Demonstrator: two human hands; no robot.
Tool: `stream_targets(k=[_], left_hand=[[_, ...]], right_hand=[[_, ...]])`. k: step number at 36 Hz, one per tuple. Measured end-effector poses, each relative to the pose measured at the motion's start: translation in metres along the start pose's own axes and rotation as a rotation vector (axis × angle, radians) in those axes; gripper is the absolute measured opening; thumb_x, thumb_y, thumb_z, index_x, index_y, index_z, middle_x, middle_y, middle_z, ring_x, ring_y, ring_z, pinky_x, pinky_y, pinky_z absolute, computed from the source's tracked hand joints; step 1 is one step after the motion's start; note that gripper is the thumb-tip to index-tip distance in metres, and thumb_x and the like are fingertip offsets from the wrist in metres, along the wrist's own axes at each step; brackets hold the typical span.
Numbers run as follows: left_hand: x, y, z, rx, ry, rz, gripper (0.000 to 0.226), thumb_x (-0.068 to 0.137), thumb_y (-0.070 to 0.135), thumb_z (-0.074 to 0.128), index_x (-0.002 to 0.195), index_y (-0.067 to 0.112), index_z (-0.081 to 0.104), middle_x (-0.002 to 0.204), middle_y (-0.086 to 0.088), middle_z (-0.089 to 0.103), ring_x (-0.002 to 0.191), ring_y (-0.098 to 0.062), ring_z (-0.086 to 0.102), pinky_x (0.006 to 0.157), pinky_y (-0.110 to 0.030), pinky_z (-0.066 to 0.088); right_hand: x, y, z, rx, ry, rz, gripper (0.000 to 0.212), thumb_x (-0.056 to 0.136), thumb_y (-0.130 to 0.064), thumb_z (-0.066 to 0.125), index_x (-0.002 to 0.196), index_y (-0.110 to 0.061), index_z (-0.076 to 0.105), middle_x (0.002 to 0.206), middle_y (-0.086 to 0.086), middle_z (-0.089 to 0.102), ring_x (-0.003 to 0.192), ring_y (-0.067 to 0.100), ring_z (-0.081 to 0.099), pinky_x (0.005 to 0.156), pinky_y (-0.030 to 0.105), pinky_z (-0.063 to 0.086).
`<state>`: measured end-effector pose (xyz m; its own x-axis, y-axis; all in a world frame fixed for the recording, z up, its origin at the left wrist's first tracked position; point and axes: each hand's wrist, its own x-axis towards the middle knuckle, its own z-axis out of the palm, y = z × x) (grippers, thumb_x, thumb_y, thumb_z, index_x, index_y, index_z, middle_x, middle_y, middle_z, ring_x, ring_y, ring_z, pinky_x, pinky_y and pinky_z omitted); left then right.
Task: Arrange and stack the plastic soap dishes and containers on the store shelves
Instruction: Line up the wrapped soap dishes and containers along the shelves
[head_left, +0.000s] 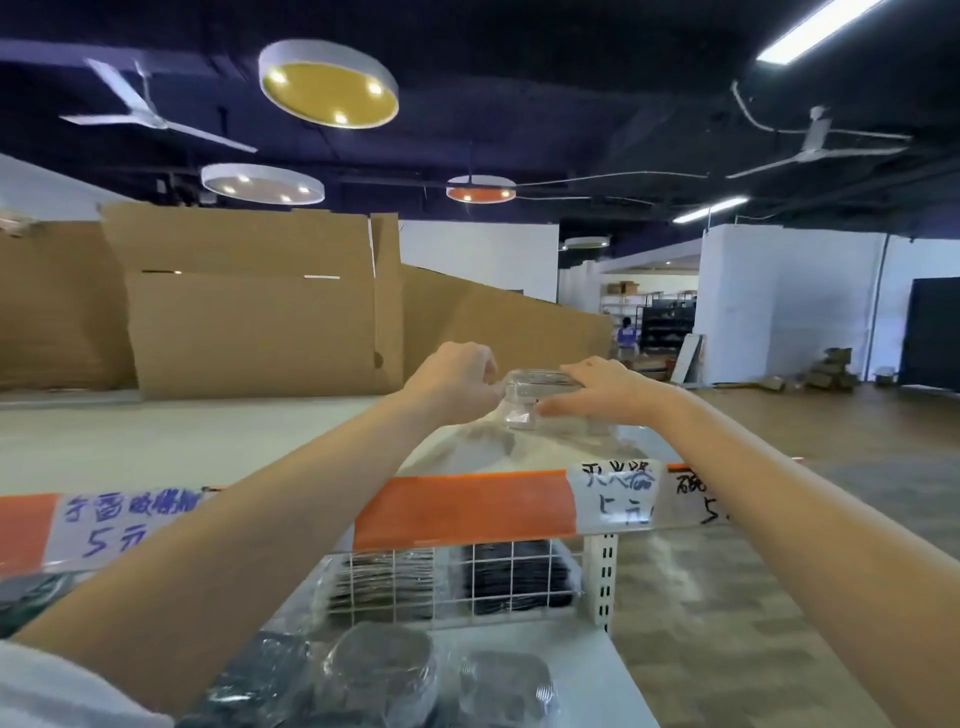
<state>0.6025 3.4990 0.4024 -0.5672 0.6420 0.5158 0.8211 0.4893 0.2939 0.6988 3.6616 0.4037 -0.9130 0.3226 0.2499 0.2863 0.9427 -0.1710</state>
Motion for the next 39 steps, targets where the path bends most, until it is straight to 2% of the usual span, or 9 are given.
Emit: stream_targets(k=[2, 5, 9, 14, 17, 20, 27, 32, 39], left_hand=[[-0.001, 0.001, 0.000, -0.002, -0.012, -0.012, 0.030, 0.092, 0.028, 0.055, 0.114, 0.009, 0.060, 0.109, -0.006, 0.061, 0.103, -0.024, 0.057, 0.092, -0.038, 0.048], [-0.003, 0.002, 0.000, 0.020, -0.030, -0.017, 0.028, 0.091, 0.021, 0.053, 0.115, 0.008, 0.059, 0.111, -0.008, 0.061, 0.102, -0.024, 0.056, 0.092, -0.038, 0.047], [-0.010, 0.002, -0.003, 0.058, -0.048, -0.032, 0.028, 0.089, 0.016, 0.050, 0.114, 0.006, 0.059, 0.109, -0.009, 0.062, 0.098, -0.025, 0.055, 0.087, -0.036, 0.048], [-0.022, 0.011, -0.009, 0.127, -0.023, -0.020, 0.021, 0.087, 0.011, 0.048, 0.101, 0.005, 0.062, 0.103, -0.011, 0.063, 0.095, -0.030, 0.058, 0.081, -0.037, 0.050], [-0.029, 0.020, -0.017, 0.196, -0.010, 0.028, 0.016, 0.088, 0.013, 0.047, 0.094, 0.005, 0.060, 0.098, -0.009, 0.060, 0.092, -0.031, 0.057, 0.074, -0.036, 0.047], [-0.037, 0.031, -0.027, 0.250, 0.016, 0.084, 0.014, 0.090, 0.018, 0.050, 0.079, 0.010, 0.045, 0.089, -0.005, 0.048, 0.083, -0.027, 0.050, 0.067, -0.034, 0.039], [-0.073, 0.054, -0.048, 0.257, 0.187, 0.185, 0.012, 0.091, 0.018, 0.049, 0.088, 0.013, 0.038, 0.089, -0.001, 0.042, 0.078, -0.020, 0.041, 0.067, -0.029, 0.032], [-0.108, 0.060, -0.047, 0.252, 0.303, 0.236, 0.020, 0.089, 0.017, 0.052, 0.102, 0.002, 0.050, 0.098, -0.010, 0.058, 0.086, -0.028, 0.055, 0.069, -0.038, 0.046], [-0.158, 0.078, -0.045, 0.195, 0.359, 0.258, 0.031, 0.086, 0.015, 0.057, 0.112, 0.002, 0.046, 0.109, -0.011, 0.058, 0.098, -0.028, 0.055, 0.078, -0.043, 0.048]], right_hand=[[-0.002, 0.000, -0.001, 0.040, -0.028, 0.015, 0.071, 0.084, -0.052, 0.059, 0.140, -0.013, 0.043, 0.141, 0.013, 0.041, 0.129, 0.033, 0.036, 0.106, 0.042, 0.034], [-0.007, 0.001, -0.003, 0.079, -0.048, 0.035, 0.092, 0.074, -0.048, 0.065, 0.150, -0.017, 0.025, 0.152, 0.011, 0.029, 0.140, 0.031, 0.022, 0.112, 0.046, 0.026], [-0.015, -0.003, -0.002, 0.025, -0.018, 0.058, 0.080, 0.081, -0.047, 0.063, 0.149, -0.024, 0.027, 0.147, 0.013, 0.035, 0.139, 0.035, 0.018, 0.111, 0.052, 0.025], [-0.030, -0.013, -0.003, -0.028, 0.025, 0.092, 0.081, 0.082, -0.055, 0.062, 0.147, -0.020, 0.029, 0.145, 0.016, 0.030, 0.136, 0.037, 0.022, 0.108, 0.050, 0.026], [-0.039, -0.015, -0.001, 0.059, 0.141, 0.123, 0.092, 0.075, -0.058, 0.068, 0.144, -0.012, 0.029, 0.145, 0.018, 0.027, 0.134, 0.037, 0.027, 0.110, 0.049, 0.029], [-0.051, -0.019, -0.005, 0.181, 0.317, 0.117, 0.098, 0.070, -0.058, 0.074, 0.142, -0.010, 0.028, 0.143, 0.015, 0.025, 0.133, 0.034, 0.027, 0.111, 0.047, 0.027], [-0.092, -0.033, -0.023, 0.113, 0.494, 0.034, 0.101, 0.063, -0.058, 0.079, 0.136, -0.011, 0.028, 0.133, 0.012, 0.024, 0.126, 0.030, 0.026, 0.107, 0.042, 0.026], [-0.125, -0.037, -0.022, 0.054, 0.622, -0.039, 0.090, 0.062, -0.056, 0.078, 0.123, -0.011, 0.031, 0.123, 0.010, 0.025, 0.117, 0.026, 0.027, 0.097, 0.037, 0.032], [-0.173, -0.039, -0.018, 0.027, 0.766, -0.180, 0.091, 0.068, -0.045, 0.079, 0.135, -0.006, 0.031, 0.129, 0.016, 0.028, 0.115, 0.020, 0.020, 0.099, 0.034, 0.027]])
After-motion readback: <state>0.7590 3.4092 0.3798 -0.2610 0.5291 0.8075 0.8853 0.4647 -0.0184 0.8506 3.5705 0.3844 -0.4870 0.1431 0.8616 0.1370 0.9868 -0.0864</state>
